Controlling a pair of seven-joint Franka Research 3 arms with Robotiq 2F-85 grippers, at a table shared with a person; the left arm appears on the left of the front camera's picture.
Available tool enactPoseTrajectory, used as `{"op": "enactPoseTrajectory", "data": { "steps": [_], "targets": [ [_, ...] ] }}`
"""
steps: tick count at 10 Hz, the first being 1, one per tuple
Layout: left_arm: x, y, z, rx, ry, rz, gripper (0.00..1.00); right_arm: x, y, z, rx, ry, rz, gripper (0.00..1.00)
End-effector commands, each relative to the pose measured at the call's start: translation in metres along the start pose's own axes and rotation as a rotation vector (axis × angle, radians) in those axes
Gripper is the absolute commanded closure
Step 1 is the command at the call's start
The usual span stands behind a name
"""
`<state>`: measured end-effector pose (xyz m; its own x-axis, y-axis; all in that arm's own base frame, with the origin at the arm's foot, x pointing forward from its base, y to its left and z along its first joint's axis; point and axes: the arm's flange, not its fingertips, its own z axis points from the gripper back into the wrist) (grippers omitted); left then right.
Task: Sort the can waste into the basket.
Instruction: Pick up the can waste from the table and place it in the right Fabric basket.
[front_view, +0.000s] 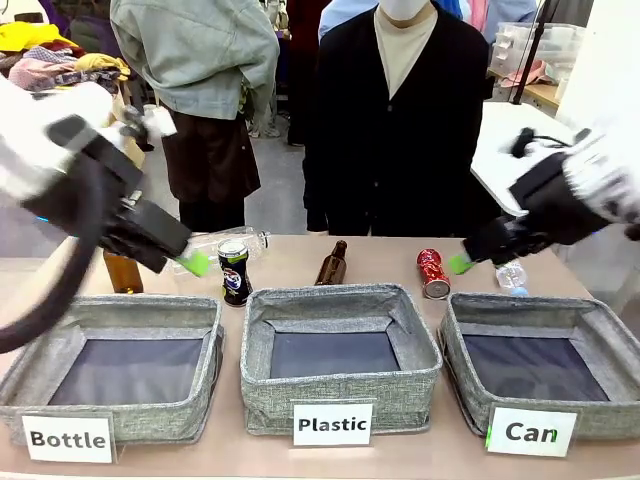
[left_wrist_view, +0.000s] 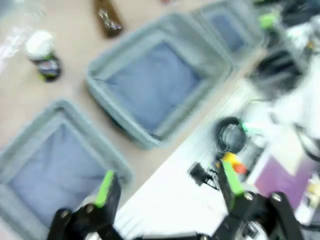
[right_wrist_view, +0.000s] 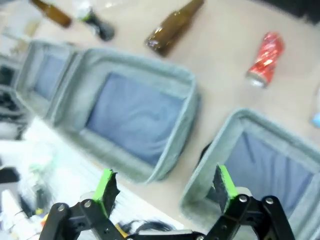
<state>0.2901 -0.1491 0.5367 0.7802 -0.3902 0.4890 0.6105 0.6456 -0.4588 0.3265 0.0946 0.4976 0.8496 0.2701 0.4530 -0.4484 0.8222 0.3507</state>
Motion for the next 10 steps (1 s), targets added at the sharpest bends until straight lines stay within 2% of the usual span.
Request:
{"op": "enactPoseTrajectory", "data": {
  "steps": [1, 2, 4, 5, 7, 8, 10],
  "targets": [
    [-0.053, 0.046, 0.044, -0.166, -0.042, 0.061, 0.00, -0.018, -0.045, 0.029, 0.200, 0.025, -0.087, 0.00],
    [-0.080, 0.071, 0.061, -0.210, -0.116, 0.111, 0.00, -0.031, -0.075, 0.037, 0.288, 0.008, -0.156, 0.00],
    [-0.139, 0.125, 0.088, -0.280, -0.273, 0.263, 0.00, -0.067, -0.136, 0.049, 0.464, -0.087, -0.294, 0.00],
    [-0.157, 0.137, 0.086, -0.300, -0.351, 0.370, 0.00, -0.084, -0.164, 0.052, 0.499, -0.137, -0.386, 0.00],
    [-0.212, 0.180, 0.098, -0.349, -0.466, 0.493, 0.00, -0.112, -0.209, 0.055, 0.557, -0.223, -0.524, 0.00],
    [-0.235, 0.191, 0.099, -0.380, -0.545, 0.554, 0.00, -0.124, -0.227, 0.055, 0.569, -0.261, -0.593, 0.00],
    [-0.234, 0.169, 0.084, -0.367, -0.648, 0.620, 0.00, -0.134, -0.242, 0.052, 0.539, -0.308, -0.674, 0.00]
  ]
}}
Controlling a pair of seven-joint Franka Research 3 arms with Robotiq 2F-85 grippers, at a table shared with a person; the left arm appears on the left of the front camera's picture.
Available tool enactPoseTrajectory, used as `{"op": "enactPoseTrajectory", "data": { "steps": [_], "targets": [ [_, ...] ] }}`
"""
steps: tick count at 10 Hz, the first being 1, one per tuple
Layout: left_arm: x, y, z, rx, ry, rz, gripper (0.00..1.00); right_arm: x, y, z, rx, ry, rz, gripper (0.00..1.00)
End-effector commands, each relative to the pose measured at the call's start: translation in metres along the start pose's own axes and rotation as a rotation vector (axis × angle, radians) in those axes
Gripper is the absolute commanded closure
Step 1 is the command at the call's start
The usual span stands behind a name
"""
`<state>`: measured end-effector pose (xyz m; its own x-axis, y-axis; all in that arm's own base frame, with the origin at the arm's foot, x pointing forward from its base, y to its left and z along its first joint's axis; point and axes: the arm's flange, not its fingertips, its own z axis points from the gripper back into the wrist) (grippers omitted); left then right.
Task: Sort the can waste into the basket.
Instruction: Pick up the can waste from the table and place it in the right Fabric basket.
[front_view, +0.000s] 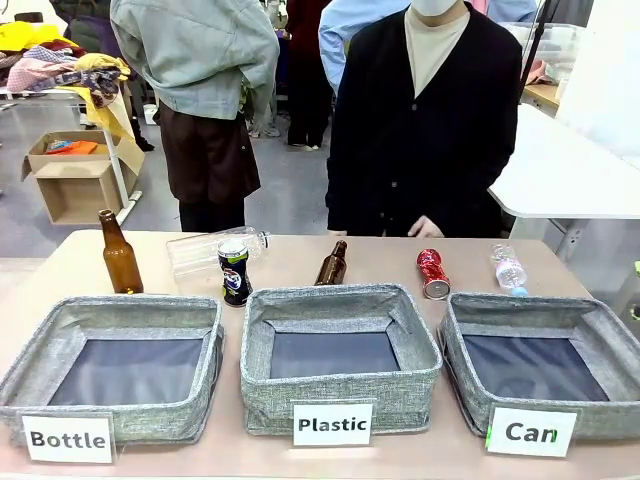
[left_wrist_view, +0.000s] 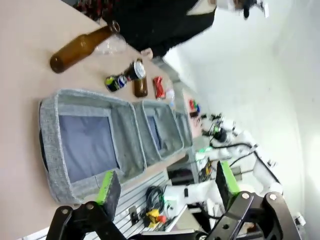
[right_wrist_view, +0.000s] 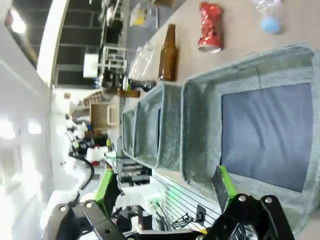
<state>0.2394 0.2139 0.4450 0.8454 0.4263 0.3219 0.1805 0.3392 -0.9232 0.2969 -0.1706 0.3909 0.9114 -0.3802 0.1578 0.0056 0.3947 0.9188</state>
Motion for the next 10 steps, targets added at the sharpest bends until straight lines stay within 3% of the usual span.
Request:
{"op": "enactPoseTrajectory", "data": {
  "steps": [1, 2, 8, 10],
  "targets": [
    [-0.099, -0.015, -0.087, 0.018, -0.077, 0.029, 0.00, 0.009, 0.000, -0.007, -0.026, -0.058, 0.012, 0.00],
    [0.000, 0.000, 0.000, 0.000, 0.000, 0.000, 0.00, 0.000, 0.000, 0.000, 0.000, 0.000, 0.000, 0.00],
    [-0.003, 0.000, -0.003, 0.011, 0.001, 0.024, 0.00, 0.000, 0.000, 0.000, 0.000, 0.000, 0.000, 0.00],
    [0.007, -0.022, -0.018, 0.107, 0.142, -0.222, 0.00, 0.000, 0.000, 0.000, 0.000, 0.000, 0.000, 0.00]
  ]
}}
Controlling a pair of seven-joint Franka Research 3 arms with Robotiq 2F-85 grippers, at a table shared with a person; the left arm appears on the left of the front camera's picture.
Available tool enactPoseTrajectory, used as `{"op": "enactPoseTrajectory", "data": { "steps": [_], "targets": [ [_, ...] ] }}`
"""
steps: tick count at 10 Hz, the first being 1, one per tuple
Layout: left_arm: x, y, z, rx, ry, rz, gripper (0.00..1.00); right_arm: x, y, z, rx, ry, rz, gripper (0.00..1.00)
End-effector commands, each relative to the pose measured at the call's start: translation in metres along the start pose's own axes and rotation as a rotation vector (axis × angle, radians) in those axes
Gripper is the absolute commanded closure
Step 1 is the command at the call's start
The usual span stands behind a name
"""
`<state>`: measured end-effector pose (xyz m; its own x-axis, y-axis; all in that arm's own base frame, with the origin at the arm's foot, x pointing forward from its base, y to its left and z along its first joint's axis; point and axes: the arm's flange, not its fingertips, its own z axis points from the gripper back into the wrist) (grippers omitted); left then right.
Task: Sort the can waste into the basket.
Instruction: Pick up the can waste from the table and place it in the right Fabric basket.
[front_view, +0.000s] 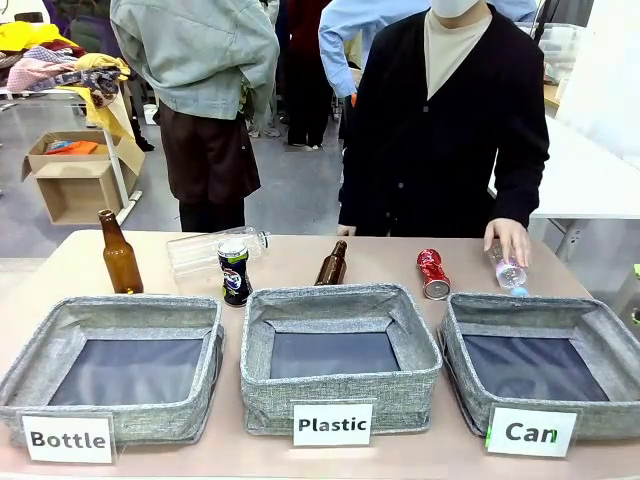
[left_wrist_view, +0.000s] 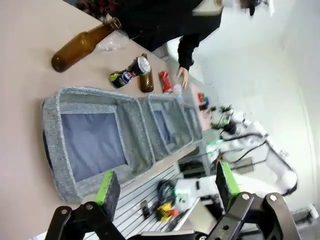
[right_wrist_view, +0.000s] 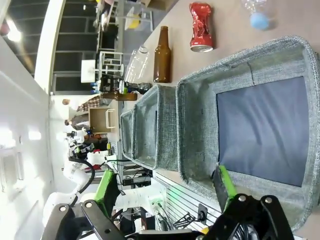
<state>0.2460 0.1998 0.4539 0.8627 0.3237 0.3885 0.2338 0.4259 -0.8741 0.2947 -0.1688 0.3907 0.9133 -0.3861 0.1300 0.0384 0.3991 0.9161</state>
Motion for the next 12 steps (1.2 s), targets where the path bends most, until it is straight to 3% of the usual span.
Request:
{"op": "enactPoseTrajectory", "data": {
  "steps": [1, 3, 5, 7, 10, 11, 12],
  "targets": [
    [0.019, -0.027, -0.029, 0.093, 0.179, -0.290, 0.00, 0.003, 0.000, 0.001, 0.018, -0.006, 0.028, 0.00],
    [0.044, -0.057, -0.083, 0.153, 0.306, -0.577, 0.00, 0.003, 0.000, 0.001, 0.018, -0.006, 0.028, 0.00],
    [0.050, -0.088, -0.165, 0.072, 0.463, -0.902, 0.00, 0.003, 0.000, 0.001, 0.018, -0.006, 0.028, 0.00],
    [0.031, -0.102, -0.248, -0.001, 0.544, -1.129, 0.00, 0.003, 0.000, 0.001, 0.018, -0.006, 0.028, 0.00],
    [0.002, -0.103, -0.332, 0.026, 0.455, -1.312, 0.00, 0.003, 0.000, 0.001, 0.018, -0.006, 0.028, 0.00],
    [0.002, -0.099, -0.348, 0.039, 0.407, -1.321, 0.00, 0.003, 0.000, 0.001, 0.018, -0.006, 0.028, 0.00],
    [0.015, -0.098, -0.351, 0.168, 0.394, -1.222, 0.00, 0.003, 0.000, 0.001, 0.018, -0.006, 0.028, 0.00]
  ]
}}
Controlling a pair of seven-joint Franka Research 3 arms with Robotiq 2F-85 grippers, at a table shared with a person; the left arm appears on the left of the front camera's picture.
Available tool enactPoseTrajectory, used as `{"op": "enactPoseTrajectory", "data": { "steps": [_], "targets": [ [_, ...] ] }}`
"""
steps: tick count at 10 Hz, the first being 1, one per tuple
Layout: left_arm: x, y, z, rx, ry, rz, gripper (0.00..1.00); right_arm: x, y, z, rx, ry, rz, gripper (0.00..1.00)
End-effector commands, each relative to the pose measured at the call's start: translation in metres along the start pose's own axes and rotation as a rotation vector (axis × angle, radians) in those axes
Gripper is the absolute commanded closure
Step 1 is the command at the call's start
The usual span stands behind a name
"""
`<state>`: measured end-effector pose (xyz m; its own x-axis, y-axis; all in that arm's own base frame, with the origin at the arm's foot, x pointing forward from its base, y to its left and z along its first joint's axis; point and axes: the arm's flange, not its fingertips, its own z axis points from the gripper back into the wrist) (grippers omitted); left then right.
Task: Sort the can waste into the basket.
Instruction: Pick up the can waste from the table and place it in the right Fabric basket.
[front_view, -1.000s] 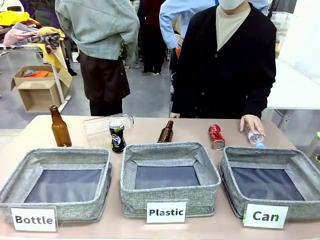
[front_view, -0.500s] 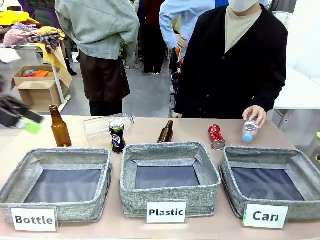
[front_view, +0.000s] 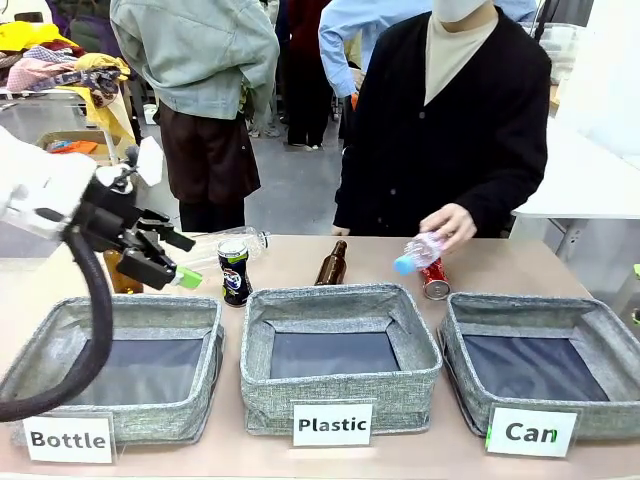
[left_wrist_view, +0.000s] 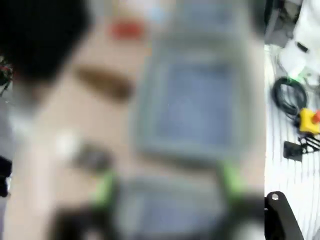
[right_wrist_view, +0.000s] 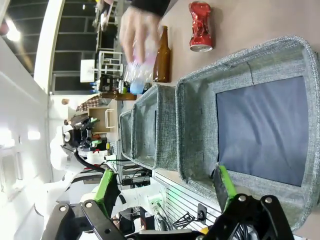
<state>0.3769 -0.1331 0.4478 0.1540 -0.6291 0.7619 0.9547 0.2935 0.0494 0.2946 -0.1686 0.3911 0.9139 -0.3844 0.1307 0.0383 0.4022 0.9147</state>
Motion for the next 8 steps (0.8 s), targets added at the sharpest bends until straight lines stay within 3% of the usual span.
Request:
{"op": "enactPoseTrajectory", "data": {
  "steps": [1, 5, 8],
  "targets": [
    [0.003, -0.009, 0.010, -0.057, 0.006, -0.040, 0.00, 0.003, -0.001, 0.001, 0.021, -0.008, 0.026, 0.00],
    [-0.001, 0.012, -0.012, -0.028, 0.010, -0.024, 0.00, 0.003, -0.001, 0.001, 0.021, -0.008, 0.026, 0.00],
    [-0.014, 0.041, -0.028, 0.091, -0.080, -0.037, 0.00, 0.003, -0.001, 0.001, 0.021, -0.008, 0.026, 0.00]
  ]
}}
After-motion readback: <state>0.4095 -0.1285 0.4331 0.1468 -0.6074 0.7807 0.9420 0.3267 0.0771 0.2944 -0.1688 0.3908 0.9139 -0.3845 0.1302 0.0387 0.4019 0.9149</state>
